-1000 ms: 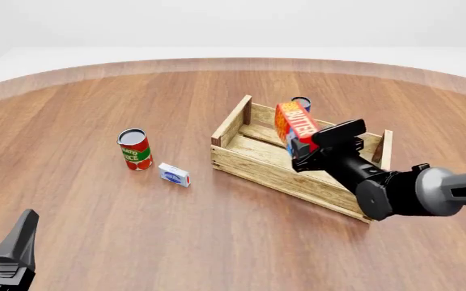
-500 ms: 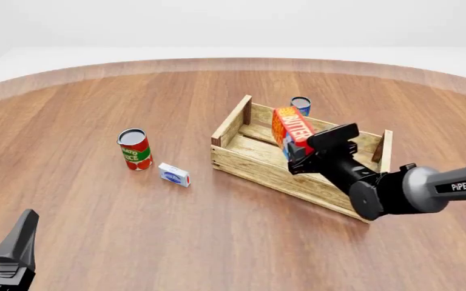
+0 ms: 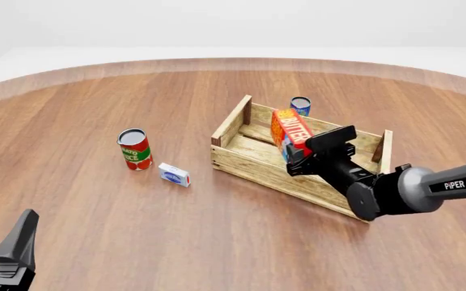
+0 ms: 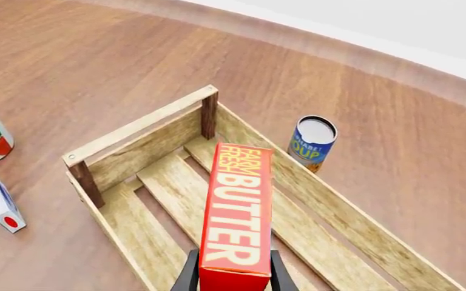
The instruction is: Pick up the butter and put it in the tray.
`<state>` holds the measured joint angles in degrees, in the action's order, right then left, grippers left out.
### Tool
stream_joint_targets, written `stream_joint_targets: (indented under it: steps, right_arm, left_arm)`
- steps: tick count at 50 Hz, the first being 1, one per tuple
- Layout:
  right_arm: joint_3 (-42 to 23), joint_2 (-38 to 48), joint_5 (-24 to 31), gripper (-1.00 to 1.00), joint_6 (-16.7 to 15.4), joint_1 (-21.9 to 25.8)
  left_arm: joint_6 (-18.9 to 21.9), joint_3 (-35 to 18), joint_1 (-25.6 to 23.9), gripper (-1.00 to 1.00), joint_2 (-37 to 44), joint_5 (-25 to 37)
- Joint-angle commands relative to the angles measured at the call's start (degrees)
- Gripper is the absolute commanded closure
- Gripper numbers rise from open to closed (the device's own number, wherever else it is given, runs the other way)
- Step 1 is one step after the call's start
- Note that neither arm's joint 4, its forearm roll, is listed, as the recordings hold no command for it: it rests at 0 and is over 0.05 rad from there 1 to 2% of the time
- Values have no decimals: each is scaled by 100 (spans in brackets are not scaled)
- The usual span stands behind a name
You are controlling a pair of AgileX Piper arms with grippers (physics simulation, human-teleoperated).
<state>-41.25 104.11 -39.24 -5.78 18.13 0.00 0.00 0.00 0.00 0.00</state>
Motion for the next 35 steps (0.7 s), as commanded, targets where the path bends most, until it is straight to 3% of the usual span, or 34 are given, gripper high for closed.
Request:
stream_joint_targets:
  steps: [1,9,10,35]
  right_arm:
    - [-108,16,-58,100,88,8]
    - [-132,92,-65,100,4,139]
    - [-160,109,-37,-100,32,178]
    - [-195,114,15,-100,-4,130]
  left_arm:
    - [0,0,0,-100,0,0]
    - [0,0,0,-100,0,0]
    - [0,0,0,-100,0,0]
    - [0,0,0,-100,0,0]
